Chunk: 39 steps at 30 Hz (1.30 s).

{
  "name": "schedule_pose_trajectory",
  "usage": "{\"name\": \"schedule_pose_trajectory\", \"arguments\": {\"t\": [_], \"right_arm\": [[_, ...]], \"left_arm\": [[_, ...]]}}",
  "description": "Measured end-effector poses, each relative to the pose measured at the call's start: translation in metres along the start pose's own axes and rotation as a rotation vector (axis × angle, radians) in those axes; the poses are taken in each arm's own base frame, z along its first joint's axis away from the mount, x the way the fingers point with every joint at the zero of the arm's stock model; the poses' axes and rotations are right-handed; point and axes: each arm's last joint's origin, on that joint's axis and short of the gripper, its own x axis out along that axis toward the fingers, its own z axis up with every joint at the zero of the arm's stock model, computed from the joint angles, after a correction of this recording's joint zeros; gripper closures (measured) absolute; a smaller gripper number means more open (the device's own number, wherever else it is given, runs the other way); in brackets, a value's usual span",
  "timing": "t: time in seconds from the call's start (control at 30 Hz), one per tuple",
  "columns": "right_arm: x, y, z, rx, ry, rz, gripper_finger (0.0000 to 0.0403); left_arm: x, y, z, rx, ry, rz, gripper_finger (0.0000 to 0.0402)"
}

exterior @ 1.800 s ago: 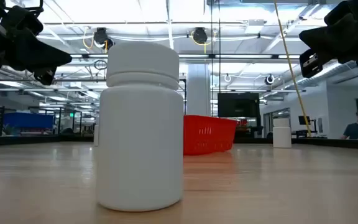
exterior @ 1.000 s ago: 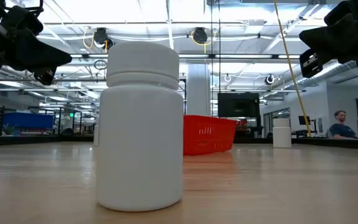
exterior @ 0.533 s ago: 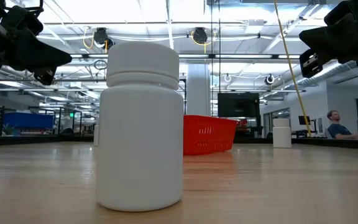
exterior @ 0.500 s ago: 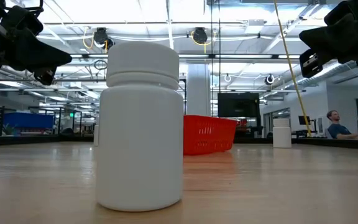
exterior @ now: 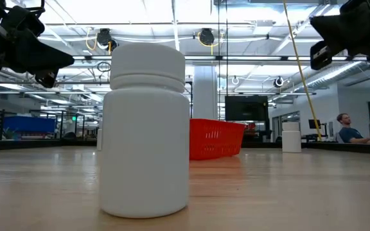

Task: Pick and place pill bottles into a basket
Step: Put the white medicine bottle into the red bin

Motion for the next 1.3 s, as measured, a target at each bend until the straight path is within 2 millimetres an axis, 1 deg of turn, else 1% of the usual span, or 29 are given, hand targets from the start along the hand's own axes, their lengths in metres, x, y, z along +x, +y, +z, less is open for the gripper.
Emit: {"name": "schedule_pose_trajectory", "arguments": {"t": [0.37, 0.6, 0.7, 0.77, 0.83, 0.93, 1.0, 1.03, 1.1, 1.2, 1.3], "right_arm": [[0.0, 0.003, 0.009, -0.024, -0.09, 0.028, 0.0399], [0.003, 0.003, 0.003, 0.005, -0.029, 0.031, 0.0399], [0.006, -0.001, 0.002, 0.077, -0.05, -0.104, 0.0399], [0.008, -0.003, -0.002, 0.143, -0.026, -0.135, 0.0399], [0.01, -0.003, -0.003, 0.169, -0.015, -0.137, 0.0399], [0.014, -0.003, 0.001, 0.107, -0.066, -0.138, 0.0399], [0.017, -0.005, 0.001, 0.047, -0.079, -0.181, 0.0399], [0.018, -0.007, -0.001, 0.025, -0.059, -0.222, 0.0399], [0.021, -0.012, -0.012, 0.011, 0.044, -0.305, 0.0397], [0.032, -0.016, -0.01, 0.039, 0.104, -0.422, 0.0378], [0.043, -0.02, -0.005, 0.036, 0.195, -0.532, 0.0337]], "left_arm": [[0.0, 0.0, 0.0, 0.0, 0.0, 0.0, 0.0369], [0.0, 0.0, 0.0, 0.0, 0.0, 0.0, 0.0369], [0.0, 0.0, 0.0, 0.0, 0.0, 0.0, 0.0369], [0.0, 0.0, 0.0, 0.0, 0.0, 0.001, 0.0369], [0.0, 0.0, 0.0, 0.0, 0.0, 0.0, 0.0369], [0.0, 0.0, 0.0, 0.0, 0.0, 0.0, 0.0369], [0.0, 0.0, 0.0, 0.0, 0.0, 0.0, 0.0369], [0.0, 0.0, 0.0, 0.0, 0.0, 0.001, 0.0369], [0.0, 0.0, 0.0, 0.0, 0.0, 0.0, 0.0369], [0.0, 0.0, 0.0, 0.0, -0.001, 0.0, 0.0369], [0.0, 0.0, 0.0, 0.0, 0.0, 0.0, 0.0369]]}}
